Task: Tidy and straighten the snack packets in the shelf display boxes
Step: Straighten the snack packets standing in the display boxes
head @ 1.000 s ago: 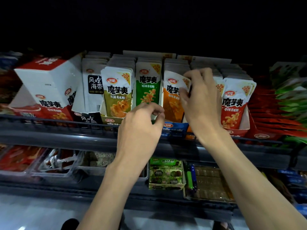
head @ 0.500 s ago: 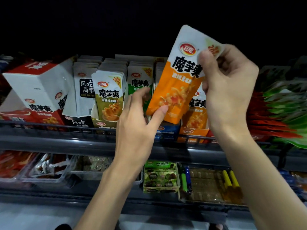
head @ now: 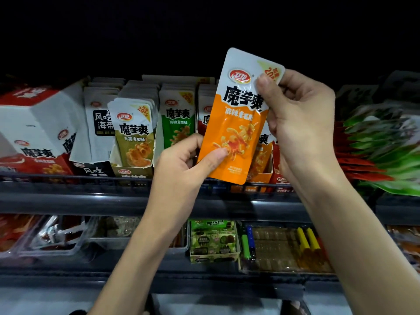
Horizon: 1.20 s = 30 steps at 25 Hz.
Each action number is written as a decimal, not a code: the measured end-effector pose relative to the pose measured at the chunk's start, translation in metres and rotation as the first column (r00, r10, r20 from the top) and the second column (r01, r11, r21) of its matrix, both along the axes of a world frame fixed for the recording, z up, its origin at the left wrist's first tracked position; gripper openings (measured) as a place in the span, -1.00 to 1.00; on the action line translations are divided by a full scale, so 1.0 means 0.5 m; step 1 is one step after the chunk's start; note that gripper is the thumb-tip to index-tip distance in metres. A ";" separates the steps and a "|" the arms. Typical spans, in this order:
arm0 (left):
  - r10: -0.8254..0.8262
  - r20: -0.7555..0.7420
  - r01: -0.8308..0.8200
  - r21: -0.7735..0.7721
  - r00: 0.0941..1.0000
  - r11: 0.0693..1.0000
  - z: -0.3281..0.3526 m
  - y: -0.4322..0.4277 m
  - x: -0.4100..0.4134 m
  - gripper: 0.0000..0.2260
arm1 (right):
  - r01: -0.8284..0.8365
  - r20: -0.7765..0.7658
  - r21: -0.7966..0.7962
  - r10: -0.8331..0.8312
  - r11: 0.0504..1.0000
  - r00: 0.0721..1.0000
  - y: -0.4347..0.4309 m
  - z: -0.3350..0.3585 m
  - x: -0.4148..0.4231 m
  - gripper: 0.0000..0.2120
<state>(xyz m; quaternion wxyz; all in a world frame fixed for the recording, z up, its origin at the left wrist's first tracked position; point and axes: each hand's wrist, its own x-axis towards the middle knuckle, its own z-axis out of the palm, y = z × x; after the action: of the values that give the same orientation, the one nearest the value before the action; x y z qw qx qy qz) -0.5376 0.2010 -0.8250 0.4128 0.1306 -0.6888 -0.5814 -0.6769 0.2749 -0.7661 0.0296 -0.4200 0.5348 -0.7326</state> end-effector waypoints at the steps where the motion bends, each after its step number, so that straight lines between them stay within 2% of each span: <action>1: -0.007 0.000 0.007 0.002 1.000 1.000 0.000 0.000 -0.001 -0.97 | -0.005 0.013 0.001 0.005 1.000 1.000 0.003 0.001 0.001 -0.80; 6: 0.024 0.016 -0.023 -0.027 1.000 0.999 -0.002 0.005 -0.009 -0.95 | 0.003 0.062 0.111 -0.010 0.994 0.998 0.016 0.007 -0.006 -0.84; 10: 0.159 0.064 -0.146 -0.182 0.985 0.972 -0.009 0.013 -0.015 -0.88 | -0.056 0.121 0.253 0.026 0.966 0.992 0.027 0.005 -0.011 -0.81; 14: 0.286 0.167 -0.208 -0.374 0.944 0.904 -0.022 0.014 -0.029 -0.92 | 0.014 0.121 0.142 -0.031 0.990 0.992 0.044 0.004 -0.031 -0.83; 16: 0.376 0.233 -0.224 -0.494 0.897 0.840 -0.031 0.015 -0.038 -0.97 | 0.133 0.058 0.078 -0.137 0.988 0.989 0.051 -0.001 -0.054 -0.84; 19: 0.479 0.334 -0.165 -0.656 0.812 0.736 -0.045 0.015 -0.050 -0.92 | 0.237 -0.049 0.074 -0.233 0.969 0.971 0.048 -0.025 -0.073 -0.86; 24: 0.507 0.385 -0.105 -0.709 0.771 0.697 -0.056 0.018 -0.058 -0.88 | 0.266 -0.178 0.146 -0.240 0.953 0.954 0.044 -0.052 -0.081 -0.81; 30: 0.502 0.399 -0.101 -0.698 0.767 0.709 -0.055 0.016 -0.059 -0.88 | 0.239 -0.211 0.193 -0.198 0.952 0.957 0.037 -0.061 -0.081 -0.75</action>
<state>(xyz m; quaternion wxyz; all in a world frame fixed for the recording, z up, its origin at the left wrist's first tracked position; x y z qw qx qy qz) -0.5669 0.2088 -0.8525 0.3033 0.2640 -0.9005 -0.1654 -0.7176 0.2935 -0.7967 -0.0573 -0.4198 0.6550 -0.6257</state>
